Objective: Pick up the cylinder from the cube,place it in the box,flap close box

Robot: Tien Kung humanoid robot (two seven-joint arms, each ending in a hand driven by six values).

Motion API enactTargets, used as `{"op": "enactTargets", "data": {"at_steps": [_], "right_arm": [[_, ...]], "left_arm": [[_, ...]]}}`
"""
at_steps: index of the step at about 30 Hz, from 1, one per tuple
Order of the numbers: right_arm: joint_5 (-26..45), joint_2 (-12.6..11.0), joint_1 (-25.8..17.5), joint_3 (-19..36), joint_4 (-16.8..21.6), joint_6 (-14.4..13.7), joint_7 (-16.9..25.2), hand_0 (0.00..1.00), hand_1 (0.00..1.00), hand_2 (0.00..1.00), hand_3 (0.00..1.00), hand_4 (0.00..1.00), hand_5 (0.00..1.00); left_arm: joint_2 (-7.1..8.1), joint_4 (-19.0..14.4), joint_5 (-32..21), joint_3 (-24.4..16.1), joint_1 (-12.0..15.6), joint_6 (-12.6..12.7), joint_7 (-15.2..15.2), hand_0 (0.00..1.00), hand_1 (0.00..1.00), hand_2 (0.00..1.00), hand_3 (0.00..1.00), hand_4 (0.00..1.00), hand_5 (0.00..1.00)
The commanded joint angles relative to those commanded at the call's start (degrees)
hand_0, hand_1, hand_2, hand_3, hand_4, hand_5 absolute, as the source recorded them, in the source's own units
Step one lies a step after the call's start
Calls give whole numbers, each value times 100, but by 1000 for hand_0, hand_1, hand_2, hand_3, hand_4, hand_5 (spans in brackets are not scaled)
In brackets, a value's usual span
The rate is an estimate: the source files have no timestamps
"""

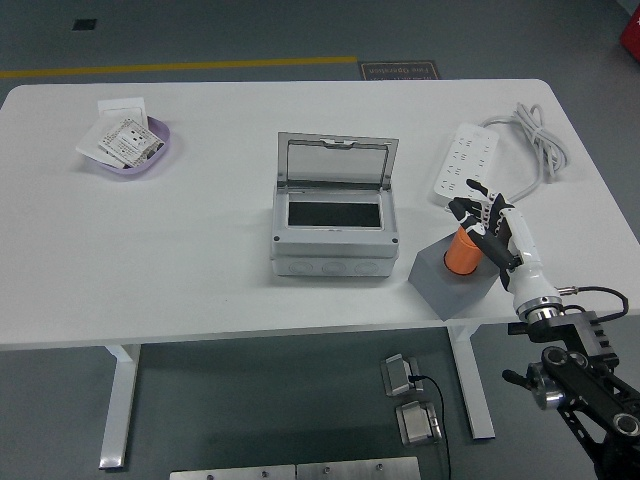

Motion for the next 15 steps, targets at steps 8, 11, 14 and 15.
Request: {"op": "enactTargets", "data": {"at_steps": [8, 11, 14, 15], "right_arm": [[-17, 21, 40, -119, -117, -156, 29, 796, 724, 717, 804, 998, 437], [-44, 24, 40, -135, -142, -201, 22, 796, 724, 717, 804, 998, 437], [-63, 24, 41, -146, -143, -237, 16, 791, 719, 705, 801, 860, 171], [-69, 24, 42, -150, -142, -244, 11, 791, 719, 705, 801, 860, 171]], "left_arm": [[-1, 0, -117, 119, -11, 0, -22, 610, 634, 582, 573, 604, 130], [-3, 0, -160, 165, -18, 1, -32, 610, 634, 582, 573, 604, 130], [-4, 0, -187, 199, -21, 3, -41, 610, 633, 583, 573, 603, 129], [-3, 0, -195, 211, -23, 4, -44, 610, 633, 583, 573, 603, 129]]}}
